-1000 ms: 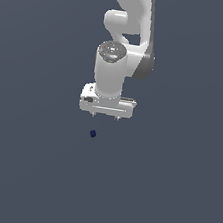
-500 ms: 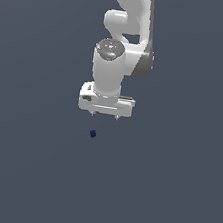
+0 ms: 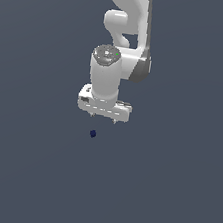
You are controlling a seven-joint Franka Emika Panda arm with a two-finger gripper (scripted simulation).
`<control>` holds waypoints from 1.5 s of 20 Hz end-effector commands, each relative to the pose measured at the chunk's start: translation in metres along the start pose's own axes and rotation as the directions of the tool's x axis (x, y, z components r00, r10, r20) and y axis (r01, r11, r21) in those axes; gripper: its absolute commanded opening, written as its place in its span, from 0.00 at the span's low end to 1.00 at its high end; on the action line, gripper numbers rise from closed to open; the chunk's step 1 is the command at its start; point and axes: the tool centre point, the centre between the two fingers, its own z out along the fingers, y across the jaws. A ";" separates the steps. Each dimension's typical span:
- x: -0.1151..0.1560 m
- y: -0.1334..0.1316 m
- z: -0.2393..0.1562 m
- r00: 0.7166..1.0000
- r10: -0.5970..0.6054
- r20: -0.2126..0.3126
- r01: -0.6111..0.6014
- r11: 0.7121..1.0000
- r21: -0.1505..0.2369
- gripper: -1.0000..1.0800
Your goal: Pick up the object and move it to a goal position.
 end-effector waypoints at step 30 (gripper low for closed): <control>0.017 0.040 0.086 0.623 0.782 -0.016 -0.782 0.623 0.020 0.96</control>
